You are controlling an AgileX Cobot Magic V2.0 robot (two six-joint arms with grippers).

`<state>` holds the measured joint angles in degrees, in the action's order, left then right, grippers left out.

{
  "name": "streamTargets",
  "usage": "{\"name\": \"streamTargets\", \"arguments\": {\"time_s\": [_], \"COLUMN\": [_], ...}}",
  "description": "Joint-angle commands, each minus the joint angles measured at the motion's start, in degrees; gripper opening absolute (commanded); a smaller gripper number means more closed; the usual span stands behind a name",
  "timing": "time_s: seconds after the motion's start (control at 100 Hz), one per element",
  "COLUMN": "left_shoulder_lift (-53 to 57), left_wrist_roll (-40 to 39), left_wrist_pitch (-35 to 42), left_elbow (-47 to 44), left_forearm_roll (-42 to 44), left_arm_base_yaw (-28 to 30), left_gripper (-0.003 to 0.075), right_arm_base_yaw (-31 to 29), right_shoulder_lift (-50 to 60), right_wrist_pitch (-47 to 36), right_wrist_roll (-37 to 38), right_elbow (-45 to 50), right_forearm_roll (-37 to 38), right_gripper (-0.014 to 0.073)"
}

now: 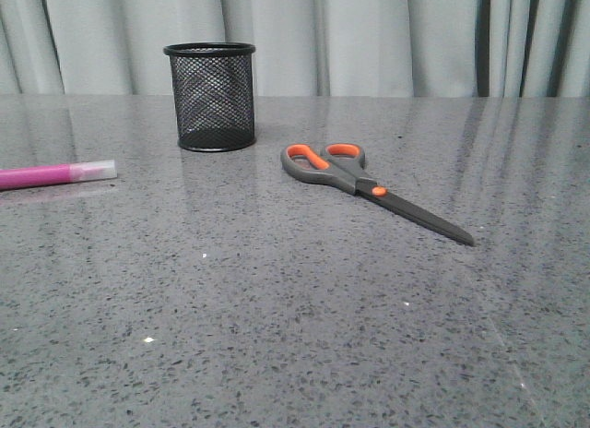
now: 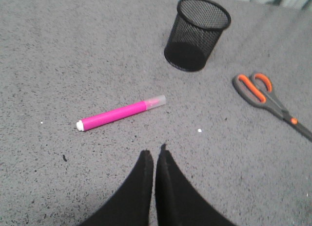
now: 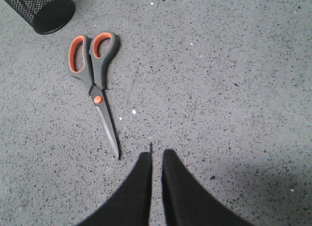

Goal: Put pen and scissors into bin
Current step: 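Lower the left gripper over the pink highlighter and close on it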

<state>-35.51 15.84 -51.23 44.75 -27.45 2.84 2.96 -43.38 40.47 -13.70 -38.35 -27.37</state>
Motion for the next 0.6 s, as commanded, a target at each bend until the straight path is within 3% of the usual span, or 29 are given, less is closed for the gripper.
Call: {"name": "streamTargets", "arguments": {"time_s": [0.0, 0.12, 0.24, 0.59], "left_shoulder_lift": [-2.07, -4.35, -7.16, -23.11], "left_wrist_roll": [3.30, 6.51, 8.72, 26.62], "left_wrist_pitch": [1.46, 0.58, 0.30, -4.01], "left_elbow": [2.68, 4.10, 5.19, 12.85], "left_forearm_roll": [-3.27, -4.76, -5.80, -6.02], "left_arm_base_yaw": [-0.46, -0.46, -0.46, -0.46], "left_gripper": [0.0009, 0.0164, 0.0346, 0.0363], "right_arm_base_yaw": [-0.08, -0.08, -0.08, -0.08], "right_shoulder_lift": [-0.17, -0.17, -0.17, -0.17], "right_wrist_pitch": [-1.93, -1.72, -1.72, -1.59], "right_wrist_roll": [-0.92, -0.92, -0.92, -1.06], "right_elbow": [-1.97, -1.97, -1.97, -1.97], "right_forearm_roll": [-0.60, -0.71, -0.71, -0.71], "right_gripper": [0.0178, 0.0364, 0.0372, 0.0372]}}
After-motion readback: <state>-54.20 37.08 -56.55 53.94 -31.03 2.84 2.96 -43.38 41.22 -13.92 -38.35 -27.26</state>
